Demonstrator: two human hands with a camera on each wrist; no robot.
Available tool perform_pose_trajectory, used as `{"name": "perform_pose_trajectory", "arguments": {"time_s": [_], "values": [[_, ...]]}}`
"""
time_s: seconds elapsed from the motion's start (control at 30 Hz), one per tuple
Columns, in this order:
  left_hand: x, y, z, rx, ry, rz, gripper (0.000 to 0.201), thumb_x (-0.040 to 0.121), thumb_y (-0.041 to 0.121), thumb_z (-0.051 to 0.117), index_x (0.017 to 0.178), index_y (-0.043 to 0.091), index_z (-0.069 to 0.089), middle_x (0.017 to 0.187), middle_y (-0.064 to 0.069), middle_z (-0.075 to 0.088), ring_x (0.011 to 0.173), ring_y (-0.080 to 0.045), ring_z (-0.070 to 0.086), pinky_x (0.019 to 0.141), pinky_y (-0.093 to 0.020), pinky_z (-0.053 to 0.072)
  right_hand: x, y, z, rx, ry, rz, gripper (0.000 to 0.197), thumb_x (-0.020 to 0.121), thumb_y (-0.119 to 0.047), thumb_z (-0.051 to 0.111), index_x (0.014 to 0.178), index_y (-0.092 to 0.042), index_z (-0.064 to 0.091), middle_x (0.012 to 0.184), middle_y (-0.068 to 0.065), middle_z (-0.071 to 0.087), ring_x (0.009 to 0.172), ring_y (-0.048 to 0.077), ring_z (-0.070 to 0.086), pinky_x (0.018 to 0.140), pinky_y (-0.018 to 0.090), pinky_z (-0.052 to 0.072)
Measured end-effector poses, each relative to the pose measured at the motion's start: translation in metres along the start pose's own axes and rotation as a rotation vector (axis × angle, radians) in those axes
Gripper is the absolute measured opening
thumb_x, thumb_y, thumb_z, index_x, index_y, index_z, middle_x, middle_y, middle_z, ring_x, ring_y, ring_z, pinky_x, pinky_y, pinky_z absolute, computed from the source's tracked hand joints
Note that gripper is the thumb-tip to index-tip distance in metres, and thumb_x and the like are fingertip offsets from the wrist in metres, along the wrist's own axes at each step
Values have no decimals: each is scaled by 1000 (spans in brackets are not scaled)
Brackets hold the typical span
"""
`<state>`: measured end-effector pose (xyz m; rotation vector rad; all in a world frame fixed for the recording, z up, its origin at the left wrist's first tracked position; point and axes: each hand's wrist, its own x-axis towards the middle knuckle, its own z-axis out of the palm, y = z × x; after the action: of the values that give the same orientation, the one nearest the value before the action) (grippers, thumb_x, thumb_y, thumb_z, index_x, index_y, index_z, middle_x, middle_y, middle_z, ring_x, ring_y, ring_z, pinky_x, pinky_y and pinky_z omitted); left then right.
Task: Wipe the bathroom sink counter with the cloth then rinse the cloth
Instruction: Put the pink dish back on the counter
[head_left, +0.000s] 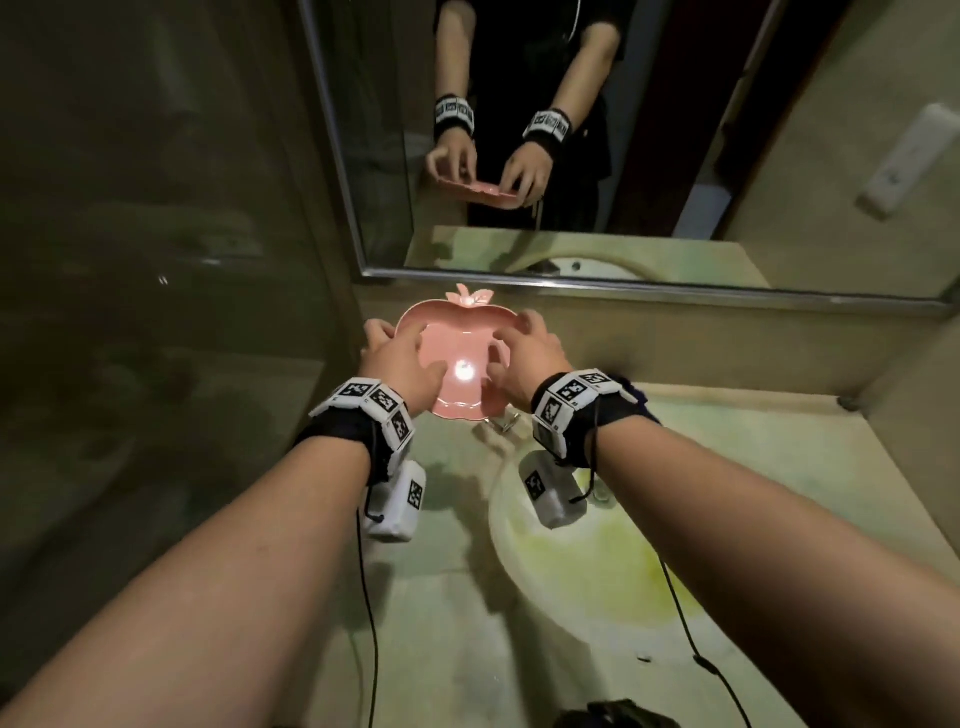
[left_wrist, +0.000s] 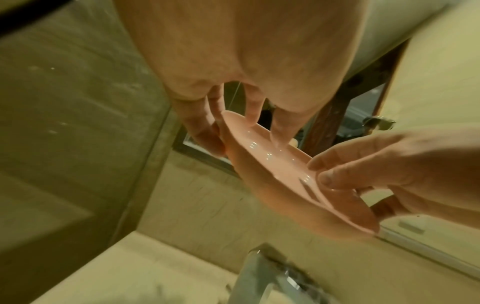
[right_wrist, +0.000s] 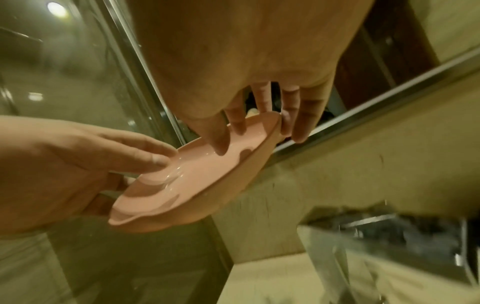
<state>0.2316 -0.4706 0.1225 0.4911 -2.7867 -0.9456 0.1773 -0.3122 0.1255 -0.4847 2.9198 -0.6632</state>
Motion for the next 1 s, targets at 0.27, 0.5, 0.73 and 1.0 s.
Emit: {"name": "perform_pose_trajectory", "arguments": {"time_s": [0.27,0.5,0.73,1.0], "values": [[15,78,8,-92,-32,162,46,82,23,66,126,20,54,125,-9,34,117,-26,55,104,-37,44,-14,36,-82,-64,152,95,37,87,-31,57,122,-22,59,153,5,17,131,35,29,108,47,34],[12,150,56,-88,-147,268,47,86,21,64,131,17,51,133,-9,30,115,-18,55,102,-24,40,-36,105,-114,-67,215,254,35,86,-30,57,119,-20,61,154,0,17,132,32,27,105,48,36],[19,209,114,22,-245,331,46,88,25,60,132,19,49,140,-6,29,114,-23,54,100,-29,40,-41,181,-136,-65,219,324,36,88,-32,57,121,-17,60,153,1,19,130,30,29,104,40,35],[25,272,210,108,-340,313,47,86,29,61,131,22,50,138,-8,33,111,-30,54,94,-33,43,-28,290,-150,-39,162,410,35,90,-36,56,120,-18,61,150,1,24,123,31,34,100,38,37]]}}
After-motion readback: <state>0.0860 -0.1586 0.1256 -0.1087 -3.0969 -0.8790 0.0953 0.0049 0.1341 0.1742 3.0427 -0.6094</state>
